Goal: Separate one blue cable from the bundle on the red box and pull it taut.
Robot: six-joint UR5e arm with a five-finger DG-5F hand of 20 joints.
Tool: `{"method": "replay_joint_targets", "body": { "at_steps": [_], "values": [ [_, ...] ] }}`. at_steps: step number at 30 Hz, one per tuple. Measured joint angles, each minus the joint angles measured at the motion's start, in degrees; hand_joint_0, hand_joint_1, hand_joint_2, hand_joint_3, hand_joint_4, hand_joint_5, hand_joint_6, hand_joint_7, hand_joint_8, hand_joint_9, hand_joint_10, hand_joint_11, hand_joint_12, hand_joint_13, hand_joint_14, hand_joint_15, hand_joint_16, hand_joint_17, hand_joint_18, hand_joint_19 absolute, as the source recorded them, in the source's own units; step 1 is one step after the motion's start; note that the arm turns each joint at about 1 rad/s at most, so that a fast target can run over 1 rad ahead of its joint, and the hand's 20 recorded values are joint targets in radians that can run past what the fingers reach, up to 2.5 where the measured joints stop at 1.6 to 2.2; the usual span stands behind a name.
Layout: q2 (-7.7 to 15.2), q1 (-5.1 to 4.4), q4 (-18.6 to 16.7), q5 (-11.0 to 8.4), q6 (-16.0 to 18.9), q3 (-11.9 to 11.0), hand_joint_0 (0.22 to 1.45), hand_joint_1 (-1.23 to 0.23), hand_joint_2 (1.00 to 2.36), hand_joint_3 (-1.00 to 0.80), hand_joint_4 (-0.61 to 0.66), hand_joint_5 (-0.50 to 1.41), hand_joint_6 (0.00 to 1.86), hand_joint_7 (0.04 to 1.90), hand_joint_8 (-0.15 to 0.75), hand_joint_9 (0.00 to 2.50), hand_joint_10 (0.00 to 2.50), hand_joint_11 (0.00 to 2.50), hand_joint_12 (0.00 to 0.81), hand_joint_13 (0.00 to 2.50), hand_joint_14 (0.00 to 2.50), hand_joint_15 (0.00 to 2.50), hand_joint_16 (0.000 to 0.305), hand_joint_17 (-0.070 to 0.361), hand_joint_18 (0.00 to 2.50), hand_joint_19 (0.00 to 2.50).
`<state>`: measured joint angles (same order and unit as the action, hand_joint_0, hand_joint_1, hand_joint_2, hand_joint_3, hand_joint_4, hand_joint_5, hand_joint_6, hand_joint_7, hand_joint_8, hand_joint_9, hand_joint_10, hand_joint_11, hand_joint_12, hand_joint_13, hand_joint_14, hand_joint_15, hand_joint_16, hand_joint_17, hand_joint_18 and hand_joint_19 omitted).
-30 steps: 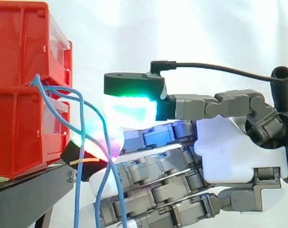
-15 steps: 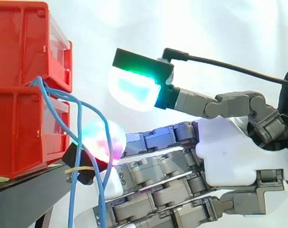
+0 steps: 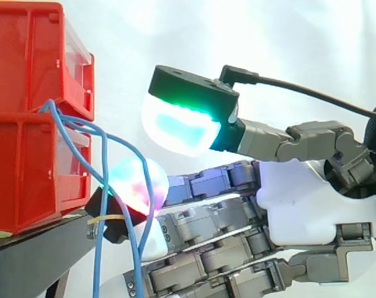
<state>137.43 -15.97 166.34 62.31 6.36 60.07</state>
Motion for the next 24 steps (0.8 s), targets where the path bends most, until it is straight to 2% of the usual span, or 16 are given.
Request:
{"method": "replay_joint_targets", "body": {
  "at_steps": [4,9,15,18,24],
  "values": [
    [0.0,0.04,-0.3,0.07,0.7,0.5,0.49,-0.77,1.0,-0.5,0.12,-0.06,0.83,1.03,0.235,1.11,0.01,0.19,0.322,0.63,0.01,0.13,0.041,0.093,0.67,0.37],
    [0.0,0.01,-2.5,0.06,4.0,2.2,0.57,-0.85,1.0,-0.5,0.11,-0.08,0.86,1.09,0.221,1.11,0.01,0.27,0.304,0.65,0.01,0.16,0.037,0.084,0.66,0.39],
    [0.0,-0.01,-4.7,0.02,7.2,3.9,0.61,-0.89,1.02,-0.28,0.08,-0.08,0.88,1.15,0.214,1.12,0.01,0.31,0.299,0.68,0.01,0.19,0.036,0.08,0.68,0.4],
    [0.0,-0.03,-4.9,0.05,7.7,4.1,0.6,-0.89,1.02,-0.21,0.06,-0.08,0.9,1.11,0.216,1.13,0.02,0.33,0.3,0.71,0.01,0.21,0.036,0.081,0.69,0.41],
    [0.0,-0.05,-5.8,0.04,7.9,4.2,0.57,-0.83,1.01,-0.22,0.08,-0.08,0.91,1.02,0.236,1.16,0.01,0.31,0.326,0.73,0.01,0.2,0.041,0.092,0.73,0.4]
  ]
}}
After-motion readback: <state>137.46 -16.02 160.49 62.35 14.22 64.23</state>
